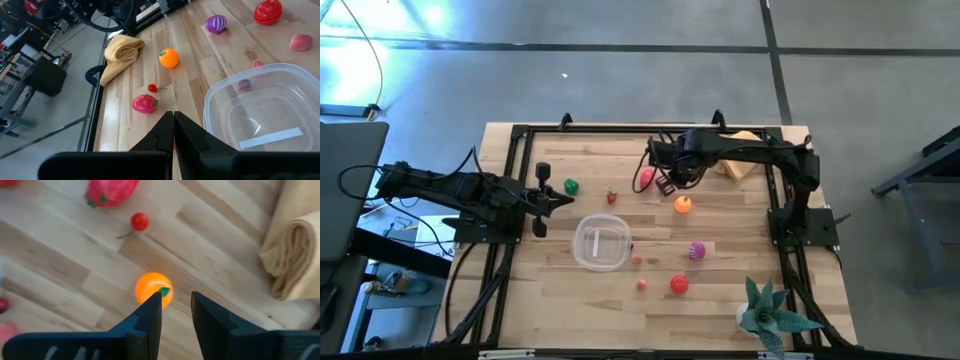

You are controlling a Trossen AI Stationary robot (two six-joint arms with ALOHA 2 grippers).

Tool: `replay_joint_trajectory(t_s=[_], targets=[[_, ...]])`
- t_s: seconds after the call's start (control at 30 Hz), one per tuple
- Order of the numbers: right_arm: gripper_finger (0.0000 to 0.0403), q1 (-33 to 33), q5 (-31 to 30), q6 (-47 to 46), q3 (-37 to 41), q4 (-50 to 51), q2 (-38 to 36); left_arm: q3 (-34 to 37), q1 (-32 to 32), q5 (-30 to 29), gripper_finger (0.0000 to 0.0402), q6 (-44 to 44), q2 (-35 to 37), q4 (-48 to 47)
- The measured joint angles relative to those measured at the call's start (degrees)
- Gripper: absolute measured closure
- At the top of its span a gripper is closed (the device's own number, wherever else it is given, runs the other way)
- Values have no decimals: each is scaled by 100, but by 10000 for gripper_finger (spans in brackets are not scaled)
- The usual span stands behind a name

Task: Pick and placing Produce into tupperware
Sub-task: Put the orange into the transparent container

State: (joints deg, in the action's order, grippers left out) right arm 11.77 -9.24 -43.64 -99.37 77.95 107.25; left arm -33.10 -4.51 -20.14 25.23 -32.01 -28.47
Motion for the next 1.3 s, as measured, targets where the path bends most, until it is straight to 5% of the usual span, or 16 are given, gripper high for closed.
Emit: replay_joint_trajectory(t_s=[0.33, 0.57, 0.7, 0.8, 1.0, 1.3], targets=[[305, -1, -150, 164, 0, 11, -3, -63, 0, 54, 399, 495, -2, -54], [306, -46, -287, 258, 0, 27, -5, -882, 2, 1497, 399, 499, 548, -988], [306, -103, -317, 325, 0, 30, -7, -964, 0, 2863, 399, 910, 1137, -1012], [306, -170, -324, 362, 0, 101, -7, -903, -2, 3304, 399, 1064, 1440, -1326], [306, -177, -424, 338, 4, 438, -49, -641, 0, 3070, 399, 906, 1558, -1681], [306, -207, -655, 176, 9, 455, -437, -623, 2, 1484, 399, 43, 1260, -1795]])
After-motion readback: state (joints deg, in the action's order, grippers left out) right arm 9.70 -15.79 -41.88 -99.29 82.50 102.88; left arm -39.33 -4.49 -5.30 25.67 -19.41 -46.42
